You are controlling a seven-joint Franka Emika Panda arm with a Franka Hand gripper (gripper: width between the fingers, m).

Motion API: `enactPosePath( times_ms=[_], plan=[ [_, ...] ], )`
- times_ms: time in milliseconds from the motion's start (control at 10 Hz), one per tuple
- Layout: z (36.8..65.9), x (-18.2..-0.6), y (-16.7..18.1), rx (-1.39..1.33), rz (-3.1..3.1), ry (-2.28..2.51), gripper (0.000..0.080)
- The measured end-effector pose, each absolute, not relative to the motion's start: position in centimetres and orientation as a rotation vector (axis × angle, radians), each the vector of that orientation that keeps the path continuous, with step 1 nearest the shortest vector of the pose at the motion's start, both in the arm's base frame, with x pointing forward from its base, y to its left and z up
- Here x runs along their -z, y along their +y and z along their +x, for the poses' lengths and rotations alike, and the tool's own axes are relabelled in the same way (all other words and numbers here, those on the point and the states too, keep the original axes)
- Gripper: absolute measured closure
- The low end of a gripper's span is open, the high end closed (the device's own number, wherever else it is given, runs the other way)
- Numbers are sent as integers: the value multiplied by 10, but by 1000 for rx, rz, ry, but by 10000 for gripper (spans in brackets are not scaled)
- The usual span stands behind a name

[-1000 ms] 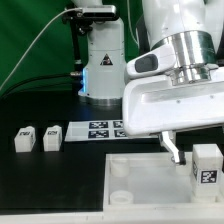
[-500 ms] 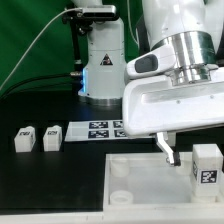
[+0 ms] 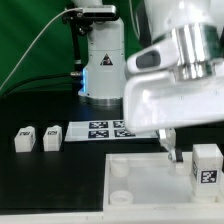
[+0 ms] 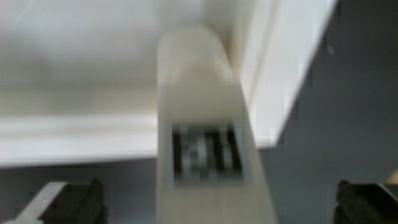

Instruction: Assemble one leg

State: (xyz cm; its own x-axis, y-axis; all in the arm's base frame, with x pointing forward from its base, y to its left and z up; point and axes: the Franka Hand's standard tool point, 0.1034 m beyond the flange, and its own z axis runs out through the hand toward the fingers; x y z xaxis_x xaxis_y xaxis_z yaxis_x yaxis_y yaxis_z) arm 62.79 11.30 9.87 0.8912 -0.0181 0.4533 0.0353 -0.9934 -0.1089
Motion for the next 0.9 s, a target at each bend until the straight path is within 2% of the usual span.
enactPosePath(
  times_ms=[100, 900],
  plan=[
    [625, -92, 115, 596, -2959, -14, 151],
    [625, -92, 115, 590, -2960, -14, 151]
  ],
)
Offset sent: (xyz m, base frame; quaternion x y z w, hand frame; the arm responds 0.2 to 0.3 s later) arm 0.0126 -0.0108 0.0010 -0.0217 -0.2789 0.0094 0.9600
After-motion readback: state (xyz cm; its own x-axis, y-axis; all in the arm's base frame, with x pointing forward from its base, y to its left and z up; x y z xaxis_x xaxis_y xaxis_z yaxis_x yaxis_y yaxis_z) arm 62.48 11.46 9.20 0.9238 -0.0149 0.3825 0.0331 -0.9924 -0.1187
